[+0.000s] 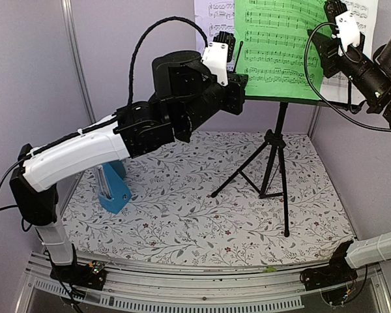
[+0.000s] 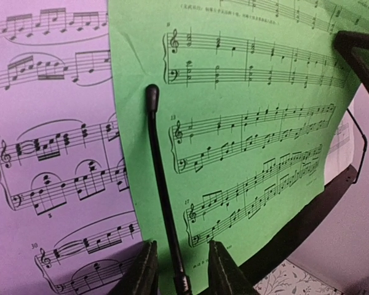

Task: Set up the instrument practice props
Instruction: Hold the sheet music at the music stand, then adjust the metronome at the center of the board.

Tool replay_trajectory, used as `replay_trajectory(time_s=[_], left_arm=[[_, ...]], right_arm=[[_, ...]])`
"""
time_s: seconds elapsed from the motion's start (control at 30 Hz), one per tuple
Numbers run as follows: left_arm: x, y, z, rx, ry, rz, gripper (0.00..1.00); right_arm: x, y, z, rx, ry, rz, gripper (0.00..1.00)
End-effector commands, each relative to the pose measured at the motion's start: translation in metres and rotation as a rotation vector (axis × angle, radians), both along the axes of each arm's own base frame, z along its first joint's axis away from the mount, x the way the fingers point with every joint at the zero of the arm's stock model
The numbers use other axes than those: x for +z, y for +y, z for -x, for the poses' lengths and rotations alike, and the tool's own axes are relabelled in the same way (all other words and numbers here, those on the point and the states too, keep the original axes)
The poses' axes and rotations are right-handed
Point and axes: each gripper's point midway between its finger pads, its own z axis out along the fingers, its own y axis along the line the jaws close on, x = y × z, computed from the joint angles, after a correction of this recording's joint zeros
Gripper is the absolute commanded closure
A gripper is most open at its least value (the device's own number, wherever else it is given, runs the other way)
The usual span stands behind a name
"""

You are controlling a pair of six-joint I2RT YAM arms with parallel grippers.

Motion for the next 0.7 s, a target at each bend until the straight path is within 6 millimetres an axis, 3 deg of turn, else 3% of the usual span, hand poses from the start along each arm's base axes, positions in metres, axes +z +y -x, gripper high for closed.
replay_trajectory(time_s=[0.0,0.3,0.67], left_arm=[[0.007,0.004,-0.005,0.008,-0.009,0.011,0.68],[0.017,0.010,-0.001,0.000,-0.029,0.040,0.57],[0.027,0.015,0.004,-0.019,-0.048,0.060,0.53]], right_arm=[[0.009,-0.010,0.008,-0.005,-0.022,-0.039,0.73],[0.022,-0.019,0.020,0.005,-0.042,-0.073,0.66],[0.036,-0.030,0.031,0.012,-0.061,-0.128,0.64]])
